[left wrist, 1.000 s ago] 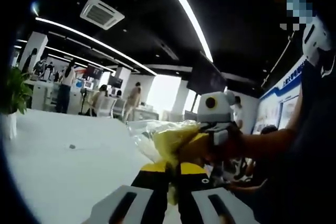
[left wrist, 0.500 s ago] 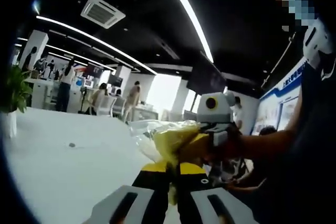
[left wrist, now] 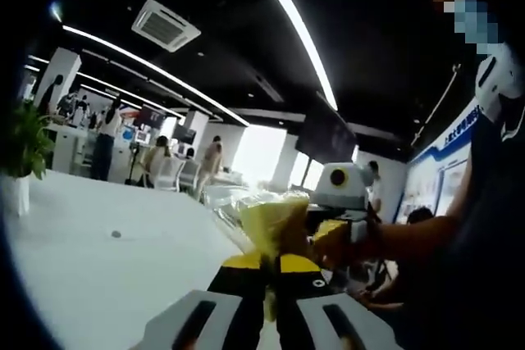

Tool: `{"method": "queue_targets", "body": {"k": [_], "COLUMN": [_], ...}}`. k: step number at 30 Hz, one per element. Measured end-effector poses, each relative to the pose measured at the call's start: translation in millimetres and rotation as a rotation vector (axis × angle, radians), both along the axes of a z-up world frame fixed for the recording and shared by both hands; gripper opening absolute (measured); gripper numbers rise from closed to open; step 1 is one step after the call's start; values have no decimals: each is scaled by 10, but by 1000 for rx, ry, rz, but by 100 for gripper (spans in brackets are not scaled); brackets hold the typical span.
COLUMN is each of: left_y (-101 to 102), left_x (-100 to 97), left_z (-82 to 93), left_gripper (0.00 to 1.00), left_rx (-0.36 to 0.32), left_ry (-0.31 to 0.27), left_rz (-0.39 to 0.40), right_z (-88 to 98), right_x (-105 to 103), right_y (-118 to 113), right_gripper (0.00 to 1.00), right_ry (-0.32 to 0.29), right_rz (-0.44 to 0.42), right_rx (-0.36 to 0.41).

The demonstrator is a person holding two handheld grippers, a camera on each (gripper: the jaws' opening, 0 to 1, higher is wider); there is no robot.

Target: Compare the silicone blocks by pressing each to a similar depth, holding the contact briefly, and releasing to observe deformation and rebound differences across the visible hardness samples.

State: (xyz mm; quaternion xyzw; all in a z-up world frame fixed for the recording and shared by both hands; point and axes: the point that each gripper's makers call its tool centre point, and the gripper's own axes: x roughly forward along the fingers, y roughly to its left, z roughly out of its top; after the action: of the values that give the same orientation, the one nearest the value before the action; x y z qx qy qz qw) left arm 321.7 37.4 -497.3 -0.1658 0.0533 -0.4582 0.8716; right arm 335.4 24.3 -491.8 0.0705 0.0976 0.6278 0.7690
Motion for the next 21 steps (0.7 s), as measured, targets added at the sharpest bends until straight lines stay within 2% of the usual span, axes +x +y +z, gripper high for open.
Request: {"method": "queue_targets", "body": {"k": [1,3,4,5,10,11,16,18,21], "left_y": [42,116,143,166,250,265,216,194,166], "left_x": [17,54,59,67,95,100,107,114,149], "left_z": [37,45,49,67,79,81,87,135,167], "left_gripper": [1,1,1,1,1,1,1,1,1], "left_rx": [-12,5,14,17,25,25,35,3,8], "left_ry": [3,0,-5,-7,-12,-11,-15,-2,11], "left_rz": [7,18,23,26,43,44,39,38,38], "right_z": [-7,-11,7,51,-6,-14,3,7,25], "right_x": [4,25,34,93,109,113,104,104,127], "right_y": [-11,-75,-89,-89,-170,-174,-175,-184,-234], "right_gripper": [72,75,84,97,97,97,97,97,97], "right_ry": [10,14,12,11,38,29,17,19,5], "right_rz": [3,3,-5,-39,-38,-44,-46,-48,-69], "right_rx": [-2,-3,7,36,-2,-9,-4,-5,-7]}}
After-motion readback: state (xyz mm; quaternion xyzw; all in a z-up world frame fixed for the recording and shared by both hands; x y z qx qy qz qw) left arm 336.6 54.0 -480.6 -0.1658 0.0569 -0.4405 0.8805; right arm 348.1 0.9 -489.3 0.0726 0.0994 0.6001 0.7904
